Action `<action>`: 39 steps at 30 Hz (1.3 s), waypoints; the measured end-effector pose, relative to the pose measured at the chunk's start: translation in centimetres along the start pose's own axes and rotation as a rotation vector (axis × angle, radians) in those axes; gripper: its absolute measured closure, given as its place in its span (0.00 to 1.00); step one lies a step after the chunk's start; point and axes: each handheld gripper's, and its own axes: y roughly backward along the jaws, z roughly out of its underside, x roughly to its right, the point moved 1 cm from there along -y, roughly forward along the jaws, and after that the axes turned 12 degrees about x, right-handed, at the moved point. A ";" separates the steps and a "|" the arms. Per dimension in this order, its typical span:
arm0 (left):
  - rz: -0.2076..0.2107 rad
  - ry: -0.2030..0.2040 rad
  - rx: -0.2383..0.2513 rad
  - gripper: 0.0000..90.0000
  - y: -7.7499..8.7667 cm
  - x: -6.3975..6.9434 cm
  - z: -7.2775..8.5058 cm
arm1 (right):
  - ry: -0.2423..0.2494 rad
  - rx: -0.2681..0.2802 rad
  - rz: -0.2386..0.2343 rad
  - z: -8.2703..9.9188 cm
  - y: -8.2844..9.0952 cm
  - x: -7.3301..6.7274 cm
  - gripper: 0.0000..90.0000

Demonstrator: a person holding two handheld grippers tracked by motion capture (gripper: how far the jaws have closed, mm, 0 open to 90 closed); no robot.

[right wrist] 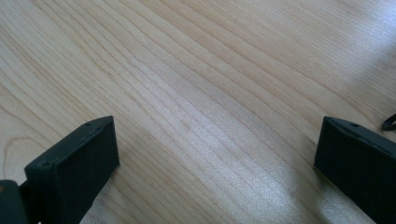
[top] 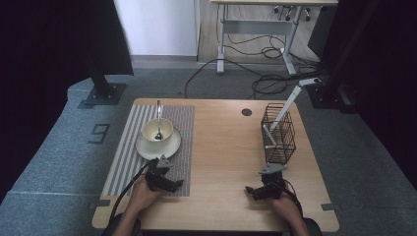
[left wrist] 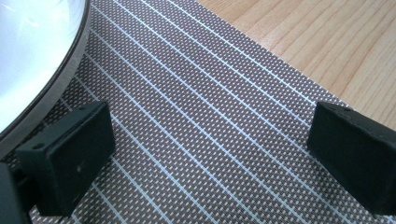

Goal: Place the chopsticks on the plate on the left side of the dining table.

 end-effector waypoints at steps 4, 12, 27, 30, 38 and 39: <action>-0.001 0.001 0.000 0.00 0.0 0.0 0.0 | 0.000 0.000 0.000 0.0 0.0 0.0 0.00; -0.001 0.001 0.000 0.00 0.0 0.0 0.0 | 0.000 0.000 0.000 0.0 0.0 0.0 0.00; 0.020 -0.017 0.000 0.00 0.0 0.2 0.0 | 0.000 0.000 0.000 0.0 0.0 0.0 0.00; 0.022 -0.041 0.005 0.00 0.1 0.5 -0.1 | 0.000 0.000 0.000 0.0 0.0 0.0 0.00; 0.021 -0.046 0.037 0.00 0.6 0.9 -0.5 | 0.000 0.000 0.000 0.0 0.0 0.0 0.00; 0.020 -0.038 0.044 0.00 0.8 0.8 -0.6 | 0.000 0.000 0.000 0.0 0.0 0.0 0.00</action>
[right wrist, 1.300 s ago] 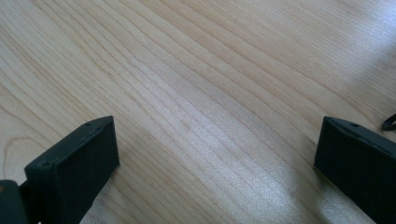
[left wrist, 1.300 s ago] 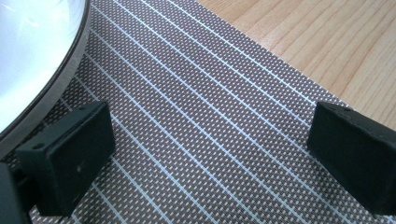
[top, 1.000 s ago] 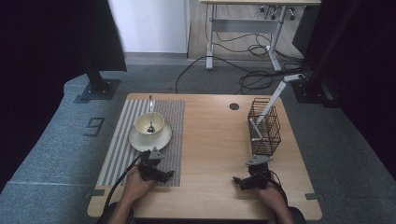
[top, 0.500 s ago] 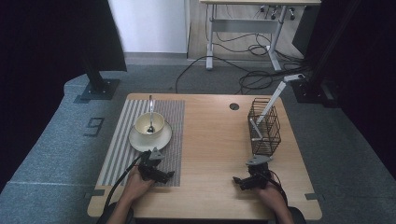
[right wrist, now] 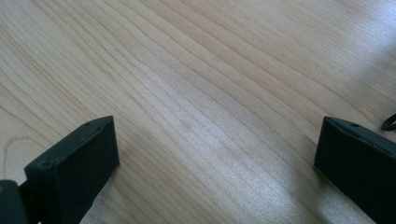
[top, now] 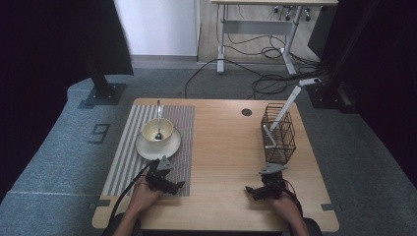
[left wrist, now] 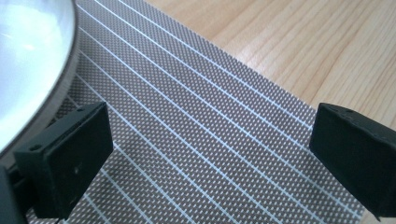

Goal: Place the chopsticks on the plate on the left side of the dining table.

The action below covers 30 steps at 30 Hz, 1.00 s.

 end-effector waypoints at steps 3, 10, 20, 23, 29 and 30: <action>0.019 0.033 0.032 0.01 0.3 -0.2 -0.3 | 0.000 0.000 0.000 0.0 0.0 0.0 0.00; 0.040 0.066 0.053 0.01 1.2 -0.2 -1.4 | 0.000 0.000 0.000 0.0 0.0 0.0 0.00; 0.077 0.072 0.040 0.00 0.9 0.2 -3.4 | -0.003 0.000 0.004 0.0 0.0 -0.1 0.00; 0.088 0.060 0.037 0.00 0.8 0.4 -4.1 | -0.003 0.000 0.004 0.0 0.0 0.0 0.00; 0.091 0.034 0.015 0.00 0.6 0.9 -5.6 | -0.004 -0.001 0.005 0.0 0.0 -0.1 0.00; 0.098 0.039 0.018 0.00 0.6 0.9 -5.8 | -0.004 -0.001 0.005 0.0 0.0 -0.1 0.00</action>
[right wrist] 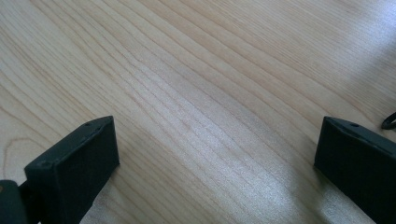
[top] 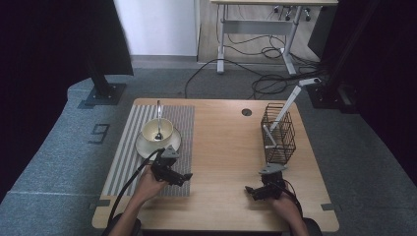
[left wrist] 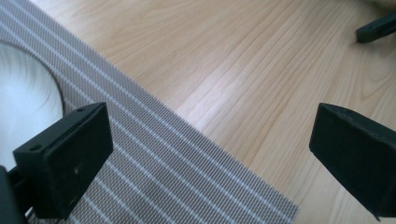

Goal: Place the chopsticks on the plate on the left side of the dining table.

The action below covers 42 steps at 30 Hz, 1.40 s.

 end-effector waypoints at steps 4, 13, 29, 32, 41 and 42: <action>0.025 0.023 0.015 0.00 -0.2 0.0 -1.1 | 0.000 0.000 0.000 0.0 0.0 0.0 0.00; 0.042 0.019 0.044 0.00 -0.7 0.3 -3.8 | 0.001 0.000 0.000 0.0 0.0 0.0 0.00; 0.120 -0.079 0.068 0.00 -3.0 1.6 -10.6 | 0.001 0.000 -0.001 0.0 0.0 0.0 0.00; 0.129 -0.098 0.067 0.00 -3.3 1.9 -11.4 | 0.000 0.000 -0.001 0.0 0.0 0.0 0.00; 0.178 -0.110 0.086 0.00 -5.3 2.8 -14.5 | 0.004 -0.002 -0.004 0.0 0.0 0.0 0.00; 0.178 -0.110 0.086 0.01 -5.3 2.8 -14.5 | 0.004 -0.002 -0.004 0.0 0.0 0.0 0.00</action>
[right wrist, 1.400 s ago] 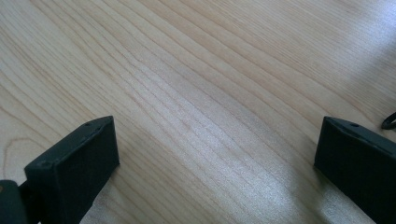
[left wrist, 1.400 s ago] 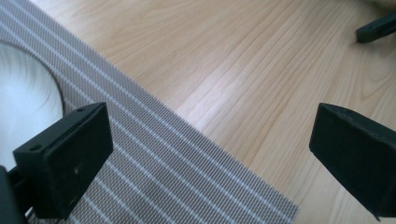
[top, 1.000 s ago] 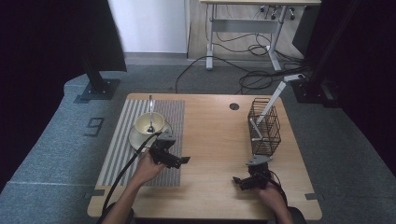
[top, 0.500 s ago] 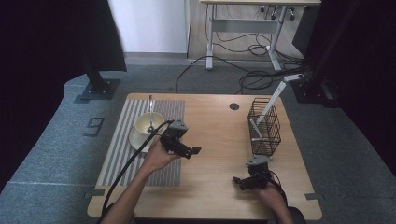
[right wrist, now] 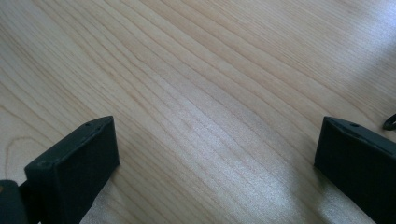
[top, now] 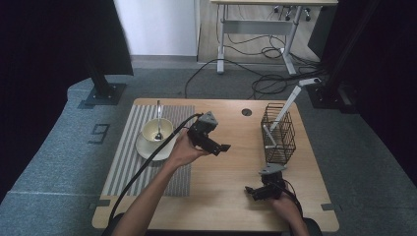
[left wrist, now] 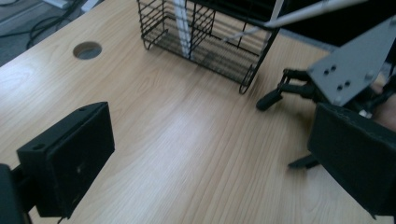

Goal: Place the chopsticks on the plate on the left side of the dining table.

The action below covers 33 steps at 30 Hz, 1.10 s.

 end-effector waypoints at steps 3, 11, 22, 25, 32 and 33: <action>0.016 0.016 0.011 0.01 -0.6 -0.3 -0.7 | 0.001 0.000 0.000 0.0 0.0 0.0 0.00; 0.051 0.011 0.028 0.07 -2.0 -0.1 -2.7 | 0.003 -0.001 -0.002 0.0 0.0 0.0 0.00; 0.101 -0.048 0.016 0.15 -4.6 1.7 -5.4 | 0.001 -0.001 -0.004 0.0 0.0 0.0 0.00; 0.124 -0.049 0.023 0.17 -5.7 2.1 -6.1 | 0.003 0.000 -0.005 0.0 0.0 0.0 0.00; 0.163 -0.072 0.015 0.22 -7.5 2.8 -7.1 | 0.003 0.000 -0.007 0.0 0.0 0.0 0.00; 0.169 -0.072 0.016 0.24 -7.8 3.0 -7.2 | 0.004 0.000 -0.007 0.0 0.0 0.0 0.00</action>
